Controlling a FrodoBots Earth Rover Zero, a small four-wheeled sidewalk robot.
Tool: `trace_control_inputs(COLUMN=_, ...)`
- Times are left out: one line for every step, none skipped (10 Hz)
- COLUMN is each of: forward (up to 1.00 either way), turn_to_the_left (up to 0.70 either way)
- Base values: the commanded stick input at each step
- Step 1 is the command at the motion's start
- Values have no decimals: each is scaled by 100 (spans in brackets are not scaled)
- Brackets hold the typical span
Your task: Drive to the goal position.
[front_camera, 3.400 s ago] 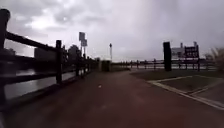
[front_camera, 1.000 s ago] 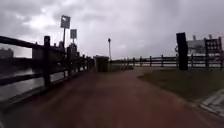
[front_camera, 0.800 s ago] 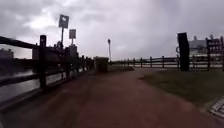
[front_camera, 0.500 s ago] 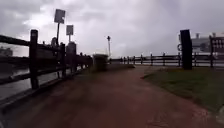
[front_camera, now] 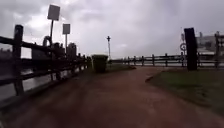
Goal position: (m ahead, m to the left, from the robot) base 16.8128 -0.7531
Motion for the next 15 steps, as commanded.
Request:
trace_control_inputs(forward=100, turn_to_the_left=0)
trace_control_inputs(forward=100, turn_to_the_left=0)
trace_control_inputs(forward=100, turn_to_the_left=0)
trace_control_inputs(forward=100, turn_to_the_left=0)
trace_control_inputs(forward=100, turn_to_the_left=0)
trace_control_inputs(forward=100, turn_to_the_left=0)
trace_control_inputs(forward=100, turn_to_the_left=0)
trace_control_inputs(forward=100, turn_to_the_left=0)
trace_control_inputs(forward=100, turn_to_the_left=0)
trace_control_inputs(forward=100, turn_to_the_left=0)
trace_control_inputs(forward=100, turn_to_the_left=0)
trace_control_inputs(forward=100, turn_to_the_left=0)
trace_control_inputs(forward=100, turn_to_the_left=0)
trace_control_inputs(forward=100, turn_to_the_left=0)
trace_control_inputs(forward=100, turn_to_the_left=0)
